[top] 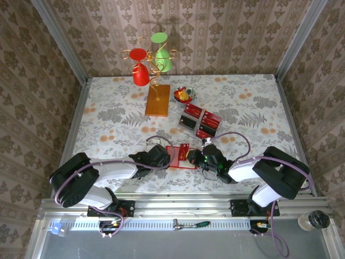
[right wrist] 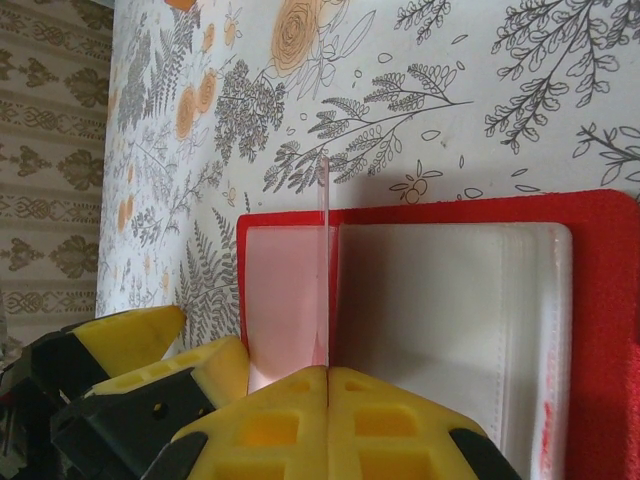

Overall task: Put the credit cards into the card holder
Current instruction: Insert the credit card into the card slot.

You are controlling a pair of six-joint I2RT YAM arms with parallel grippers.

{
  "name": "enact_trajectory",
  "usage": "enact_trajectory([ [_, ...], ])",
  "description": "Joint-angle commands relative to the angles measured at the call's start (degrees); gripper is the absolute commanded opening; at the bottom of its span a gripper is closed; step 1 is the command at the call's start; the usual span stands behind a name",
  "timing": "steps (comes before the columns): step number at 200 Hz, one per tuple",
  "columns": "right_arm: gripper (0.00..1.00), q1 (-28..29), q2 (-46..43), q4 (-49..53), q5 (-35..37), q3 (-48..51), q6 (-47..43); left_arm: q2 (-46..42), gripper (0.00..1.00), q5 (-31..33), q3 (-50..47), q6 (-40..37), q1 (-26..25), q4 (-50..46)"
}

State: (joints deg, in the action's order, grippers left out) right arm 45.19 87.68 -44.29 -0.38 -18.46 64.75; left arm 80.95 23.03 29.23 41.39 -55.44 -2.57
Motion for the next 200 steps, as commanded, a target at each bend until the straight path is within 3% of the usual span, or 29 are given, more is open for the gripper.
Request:
enact_trajectory([
  [1,0.0,0.58,1.21,-2.18,0.56,0.97,0.73,0.43,1.0,0.18,-1.02,1.42,-0.28,-2.04],
  [119,0.0,1.82,1.14,-1.95,1.56,2.33,2.0,-0.66,1.0,0.44,0.15,0.49,-0.22,-2.75],
  [200,0.0,2.79,-1.5,3.9,4.77,2.66,3.61,-0.11,1.0,0.26,0.74,0.18,-0.11,-2.71],
])
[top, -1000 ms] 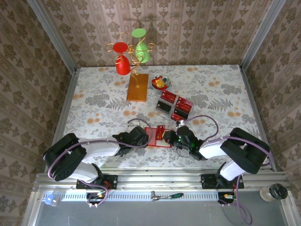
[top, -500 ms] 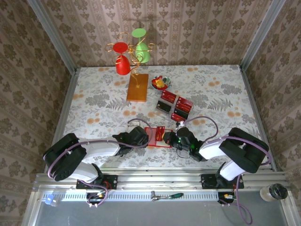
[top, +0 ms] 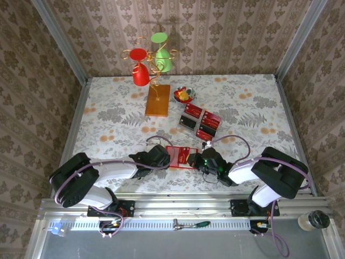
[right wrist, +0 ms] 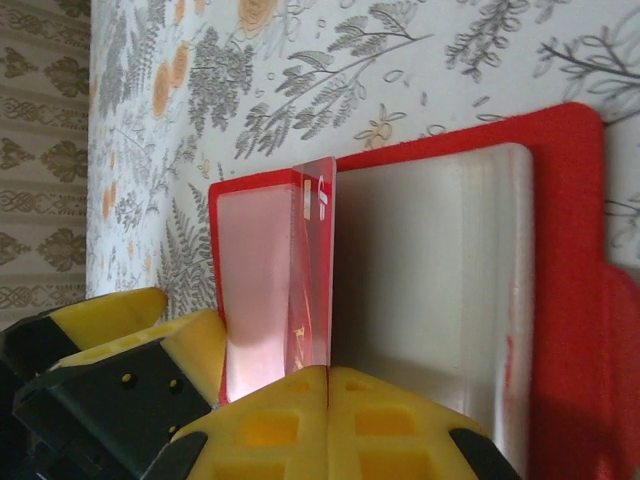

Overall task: Put the credit cards into the card holder
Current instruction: Insert the credit card into the card slot.

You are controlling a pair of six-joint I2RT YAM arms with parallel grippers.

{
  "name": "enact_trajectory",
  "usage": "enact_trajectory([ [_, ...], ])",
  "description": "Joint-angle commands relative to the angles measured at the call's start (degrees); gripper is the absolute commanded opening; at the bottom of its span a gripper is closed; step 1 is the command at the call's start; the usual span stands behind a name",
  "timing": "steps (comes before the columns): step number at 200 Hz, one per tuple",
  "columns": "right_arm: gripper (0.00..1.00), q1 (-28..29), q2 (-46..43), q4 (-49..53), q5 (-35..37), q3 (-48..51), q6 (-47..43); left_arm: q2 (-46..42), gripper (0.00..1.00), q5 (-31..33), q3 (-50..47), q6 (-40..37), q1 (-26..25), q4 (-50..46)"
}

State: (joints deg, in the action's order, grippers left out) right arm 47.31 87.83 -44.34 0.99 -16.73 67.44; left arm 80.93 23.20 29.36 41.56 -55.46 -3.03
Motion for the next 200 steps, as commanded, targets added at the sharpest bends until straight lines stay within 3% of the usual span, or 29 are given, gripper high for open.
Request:
enact_trajectory([
  [1,0.0,0.72,-1.67,4.06,3.4,0.92,0.93,-0.08,1.0,0.09,0.61,0.01,-0.09,-2.25],
  [200,0.0,1.2,-0.89,9.69,0.09,-1.83,0.63,0.46,1.0,0.0,0.31,0.34,-0.1,-1.54],
])
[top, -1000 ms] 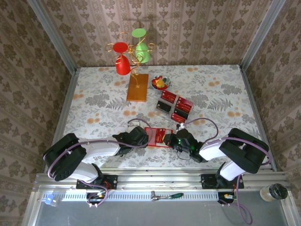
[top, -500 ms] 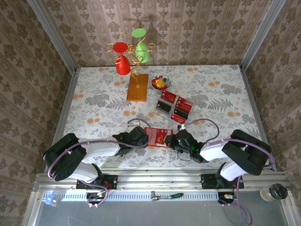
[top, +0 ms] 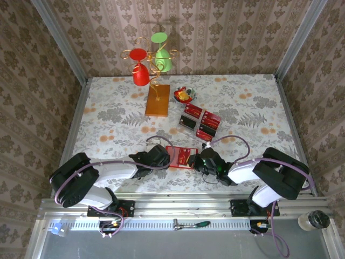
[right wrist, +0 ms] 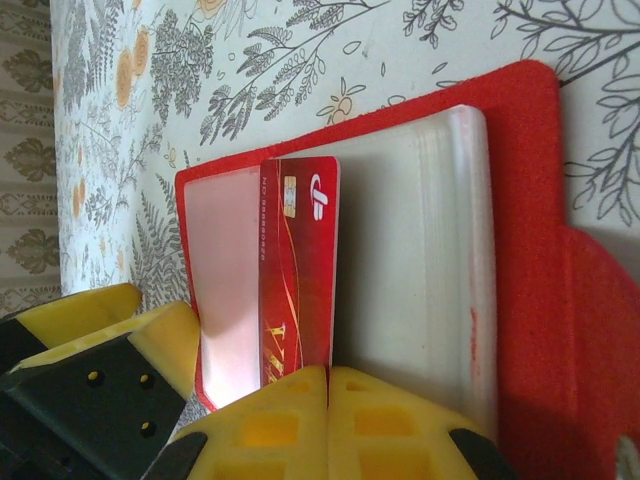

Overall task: Put the credit cards into the card holder
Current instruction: Insert the credit card into the card slot.

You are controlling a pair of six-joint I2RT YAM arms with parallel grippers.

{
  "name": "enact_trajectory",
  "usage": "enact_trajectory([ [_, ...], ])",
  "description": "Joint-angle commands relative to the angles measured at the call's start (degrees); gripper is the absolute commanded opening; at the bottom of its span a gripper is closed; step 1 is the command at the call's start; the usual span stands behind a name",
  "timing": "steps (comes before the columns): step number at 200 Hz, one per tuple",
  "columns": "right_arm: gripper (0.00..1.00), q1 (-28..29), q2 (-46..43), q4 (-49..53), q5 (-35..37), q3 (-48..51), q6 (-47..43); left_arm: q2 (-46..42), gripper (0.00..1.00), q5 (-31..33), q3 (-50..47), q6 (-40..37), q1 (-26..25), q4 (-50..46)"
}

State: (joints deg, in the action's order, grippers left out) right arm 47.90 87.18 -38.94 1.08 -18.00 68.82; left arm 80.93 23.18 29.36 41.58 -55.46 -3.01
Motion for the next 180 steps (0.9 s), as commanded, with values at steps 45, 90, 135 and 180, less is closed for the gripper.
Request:
enact_trajectory([
  [45,0.0,0.57,-1.09,5.84,-0.49,-0.63,-1.0,0.51,1.0,-0.03,0.25,0.27,-0.1,-1.39],
  [90,0.0,0.6,-1.4,6.86,-1.09,-0.9,-1.4,0.51,1.0,0.02,0.27,0.28,-0.13,-1.39],
  [135,0.0,0.58,-0.79,8.04,-2.22,-1.85,-1.75,0.64,1.0,0.02,0.34,0.28,-0.11,-1.33],
  [180,0.0,0.54,-0.26,9.23,-2.93,-2.89,-1.91,0.64,1.0,-0.05,0.25,0.42,-0.15,-1.24],
])
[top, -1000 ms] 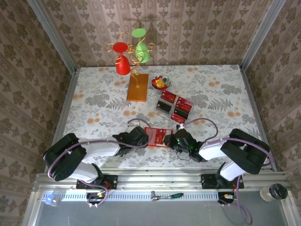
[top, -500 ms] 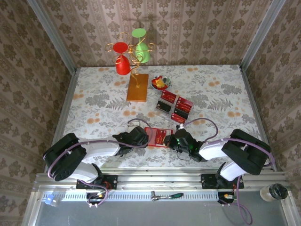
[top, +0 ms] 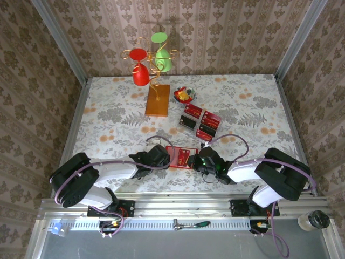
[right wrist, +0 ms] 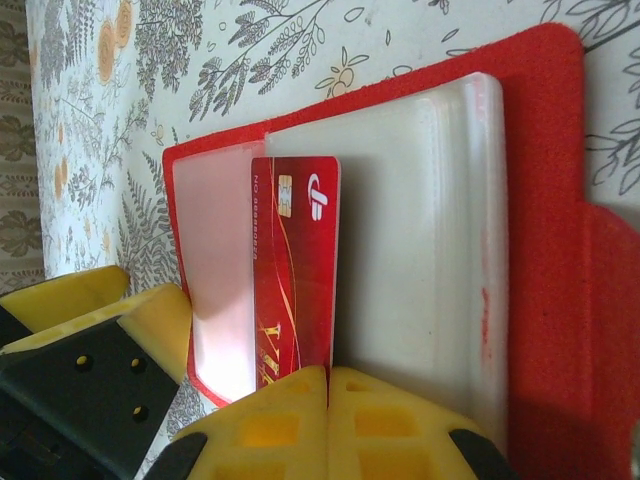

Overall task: Put the credit cards into the card holder
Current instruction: Insert the credit card into the card slot.

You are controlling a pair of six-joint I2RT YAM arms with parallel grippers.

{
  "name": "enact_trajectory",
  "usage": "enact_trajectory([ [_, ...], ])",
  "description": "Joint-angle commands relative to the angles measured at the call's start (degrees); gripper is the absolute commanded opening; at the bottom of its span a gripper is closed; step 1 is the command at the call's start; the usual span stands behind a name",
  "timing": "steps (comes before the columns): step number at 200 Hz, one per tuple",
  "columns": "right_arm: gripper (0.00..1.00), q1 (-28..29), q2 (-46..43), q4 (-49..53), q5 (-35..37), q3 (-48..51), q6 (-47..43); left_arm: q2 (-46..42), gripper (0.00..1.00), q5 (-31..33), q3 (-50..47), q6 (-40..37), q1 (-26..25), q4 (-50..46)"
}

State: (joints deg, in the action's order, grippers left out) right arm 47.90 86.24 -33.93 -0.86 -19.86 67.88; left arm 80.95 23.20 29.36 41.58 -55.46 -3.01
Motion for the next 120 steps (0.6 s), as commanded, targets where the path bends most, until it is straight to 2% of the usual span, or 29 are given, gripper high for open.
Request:
enact_trajectory([
  [1,0.0,0.54,0.68,4.22,-0.98,-1.04,-0.97,0.62,1.0,-0.08,0.25,0.47,-0.12,-1.23],
  [107,0.0,-0.65,5.61,7.54,-6.03,-6.26,-3.85,0.53,1.0,-0.17,0.34,0.29,-0.13,-1.0],
  [120,0.12,-1.42,4.96,9.82,-7.87,-7.29,-5.57,0.53,1.0,-0.13,0.41,0.2,-0.09,-0.99],
])
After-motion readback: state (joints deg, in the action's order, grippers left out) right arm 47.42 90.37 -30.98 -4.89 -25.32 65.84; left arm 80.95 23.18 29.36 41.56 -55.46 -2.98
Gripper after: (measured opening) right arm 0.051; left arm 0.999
